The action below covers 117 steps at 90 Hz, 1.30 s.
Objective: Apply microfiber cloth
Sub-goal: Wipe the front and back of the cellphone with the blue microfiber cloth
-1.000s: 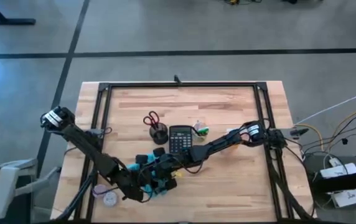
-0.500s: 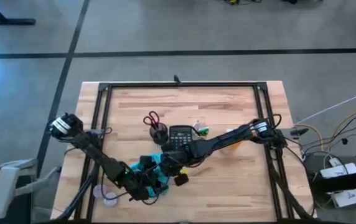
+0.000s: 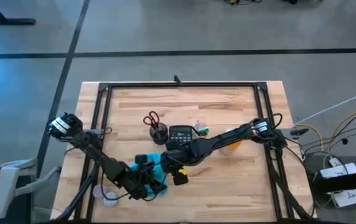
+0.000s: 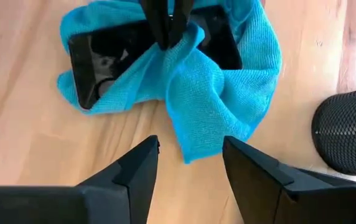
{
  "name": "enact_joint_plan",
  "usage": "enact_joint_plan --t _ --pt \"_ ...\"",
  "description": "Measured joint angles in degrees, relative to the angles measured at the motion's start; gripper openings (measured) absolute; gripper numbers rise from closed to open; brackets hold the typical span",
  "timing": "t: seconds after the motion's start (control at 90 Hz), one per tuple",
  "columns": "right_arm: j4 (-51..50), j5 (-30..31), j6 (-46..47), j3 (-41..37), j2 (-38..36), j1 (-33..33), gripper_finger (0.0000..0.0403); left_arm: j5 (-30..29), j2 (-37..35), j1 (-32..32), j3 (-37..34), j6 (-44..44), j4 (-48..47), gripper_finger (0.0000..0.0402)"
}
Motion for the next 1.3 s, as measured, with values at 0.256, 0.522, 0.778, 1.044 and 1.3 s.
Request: enact_joint_plan --t 0.256,0.522,0.778,1.044,1.3 --pt "2.91 0.00 0.02 0.00 0.08 0.00 0.0147 0.00 -0.02 0.00 -0.07 1.67 0.06 0.0020" --pt "6.04 0.00 0.02 0.00 0.10 0.00 0.0132 -0.11 -0.04 0.00 -0.12 2.30 0.12 0.0020" --pt "8.42 0.00 0.02 0.00 0.12 0.00 0.0117 -0.39 -0.04 0.00 -0.24 2.80 0.96 0.0020" --pt "8.78 -0.02 0.00 0.00 0.16 0.00 0.0102 -0.50 -0.04 0.00 -0.24 3.06 1.33 0.0020" --pt "8.78 -0.02 0.00 0.00 0.16 0.00 0.0087 -0.55 -0.04 0.00 -0.24 3.06 1.46 0.0020"
